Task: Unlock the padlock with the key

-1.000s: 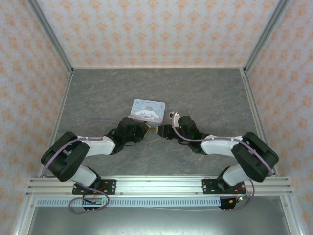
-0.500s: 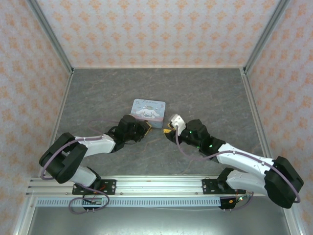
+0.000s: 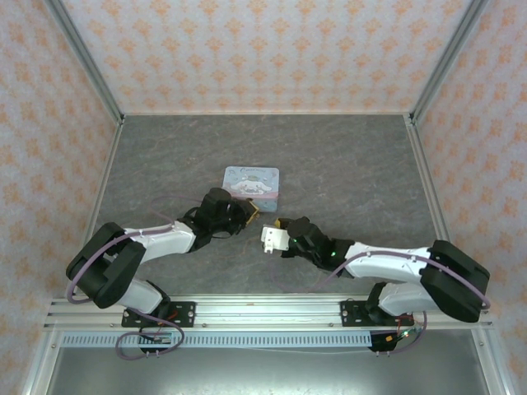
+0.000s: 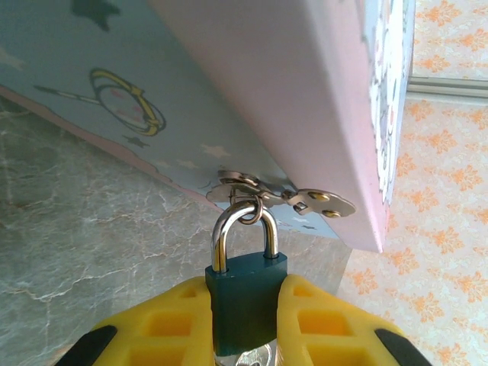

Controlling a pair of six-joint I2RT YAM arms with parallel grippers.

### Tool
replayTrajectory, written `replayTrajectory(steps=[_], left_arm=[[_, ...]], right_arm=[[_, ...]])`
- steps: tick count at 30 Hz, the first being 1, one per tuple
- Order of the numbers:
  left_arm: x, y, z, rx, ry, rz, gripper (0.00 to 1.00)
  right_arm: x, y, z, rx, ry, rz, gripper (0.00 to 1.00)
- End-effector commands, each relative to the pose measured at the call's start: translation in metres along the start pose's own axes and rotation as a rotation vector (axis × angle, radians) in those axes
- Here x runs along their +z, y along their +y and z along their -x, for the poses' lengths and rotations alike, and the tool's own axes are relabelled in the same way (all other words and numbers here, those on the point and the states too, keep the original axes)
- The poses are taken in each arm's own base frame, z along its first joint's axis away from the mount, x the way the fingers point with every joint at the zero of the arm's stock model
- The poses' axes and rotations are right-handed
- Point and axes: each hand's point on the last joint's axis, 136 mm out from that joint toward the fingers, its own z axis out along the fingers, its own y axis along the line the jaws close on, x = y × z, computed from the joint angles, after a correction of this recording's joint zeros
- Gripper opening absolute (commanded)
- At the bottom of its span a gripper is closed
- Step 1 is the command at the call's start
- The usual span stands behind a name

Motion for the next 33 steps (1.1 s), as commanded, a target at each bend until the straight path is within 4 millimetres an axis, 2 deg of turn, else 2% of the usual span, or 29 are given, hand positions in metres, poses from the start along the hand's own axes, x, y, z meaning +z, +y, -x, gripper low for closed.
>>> replayTrajectory(steps=[1, 9, 17, 33], left_arm=[[-0.001, -0.019, -0.002, 0.002, 0.015, -0.038, 0.0], [0.0, -0.02, -0.004, 0.008, 0.026, -0.033, 0.0], [0.001, -0.02, -0.004, 0.008, 0.031, -0.031, 0.0], [0.0, -0.018, -0.005, 0.011, 0.039, -0.022, 0.0]], right_arm=[[0.006, -0.023, 0.021, -0.047, -0.032, -0.079, 0.34], [0.027, -0.022, 0.03, -0.055, -0.036, -0.073, 0.28], [0.041, -0.024, 0.034, -0.089, -0.018, -0.075, 0.28], [0.057, -0.032, 0.032, -0.086, 0.002, -0.114, 0.26]])
